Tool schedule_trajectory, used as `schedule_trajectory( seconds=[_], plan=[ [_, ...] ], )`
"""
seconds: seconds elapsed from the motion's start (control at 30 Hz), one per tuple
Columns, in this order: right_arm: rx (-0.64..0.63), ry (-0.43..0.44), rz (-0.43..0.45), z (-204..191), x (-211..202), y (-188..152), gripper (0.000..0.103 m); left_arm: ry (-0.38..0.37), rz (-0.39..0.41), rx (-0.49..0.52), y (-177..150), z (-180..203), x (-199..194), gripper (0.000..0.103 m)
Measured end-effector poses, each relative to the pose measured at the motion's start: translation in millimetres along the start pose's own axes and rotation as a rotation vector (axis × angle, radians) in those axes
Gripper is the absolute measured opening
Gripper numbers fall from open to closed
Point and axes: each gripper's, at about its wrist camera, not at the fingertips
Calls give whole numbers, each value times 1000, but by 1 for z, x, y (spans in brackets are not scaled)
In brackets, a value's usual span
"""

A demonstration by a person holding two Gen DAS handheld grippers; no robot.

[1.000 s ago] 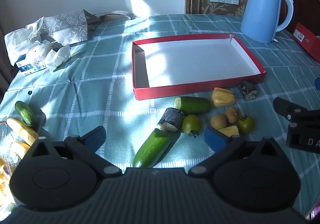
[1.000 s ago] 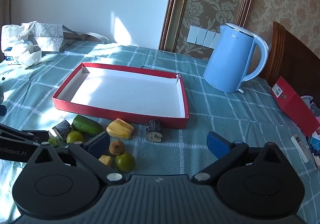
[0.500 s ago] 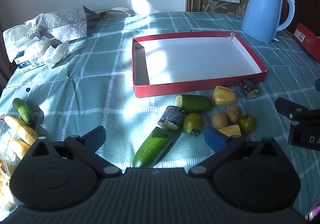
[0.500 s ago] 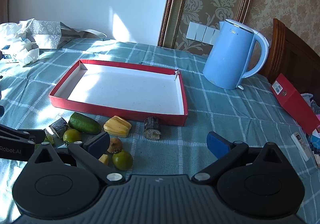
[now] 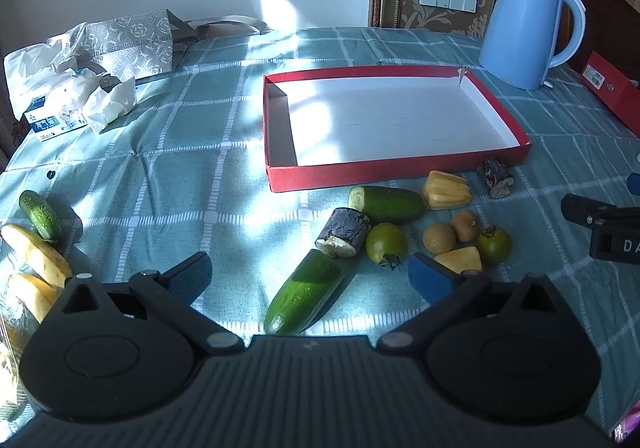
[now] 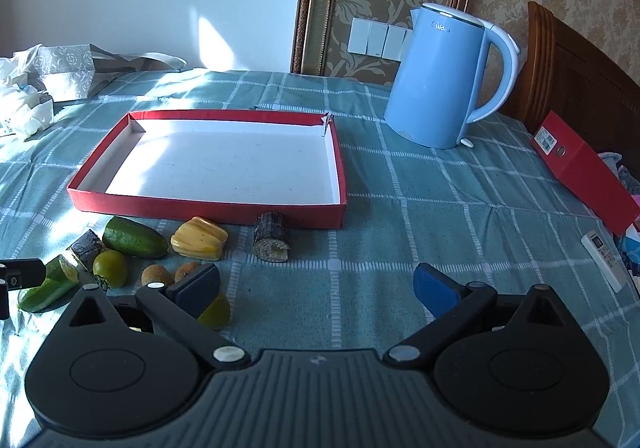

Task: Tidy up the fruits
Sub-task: 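Move the left tool toward the green cucumber while the right tool approaches a green tomato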

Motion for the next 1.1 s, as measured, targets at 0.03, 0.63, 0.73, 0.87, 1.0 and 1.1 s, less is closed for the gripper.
schedule_trajectory(
  seconds=[0.03,0.63,0.73,0.87,1.0,1.1],
  plan=[
    [-1,-1,1,0,0,0,103,2,-3,4,0,1,1,103],
    [-35,23,-18,-6,5,0,103,22,-43,6,4,3,12,103],
    [-35,27,-18,-7,5,0,103,21,-42,6,5,2,12,103],
    [-42,33,-16,-8,5,1,103,22,-41,8,4,3,12,103],
    [-46,36,-17,-9,5,0,103,19,-42,10,5,3,12,103],
    [-43,40,-20,-9,5,0,103,18,-42,11,5,4,12,103]
  ],
)
Point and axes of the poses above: each gripper's, at about its wrist camera, not at the fingertips, and x roughly the way its jaws point, z to its right, y to its top, and after that the axes turned 15 degrees about y, right-handed
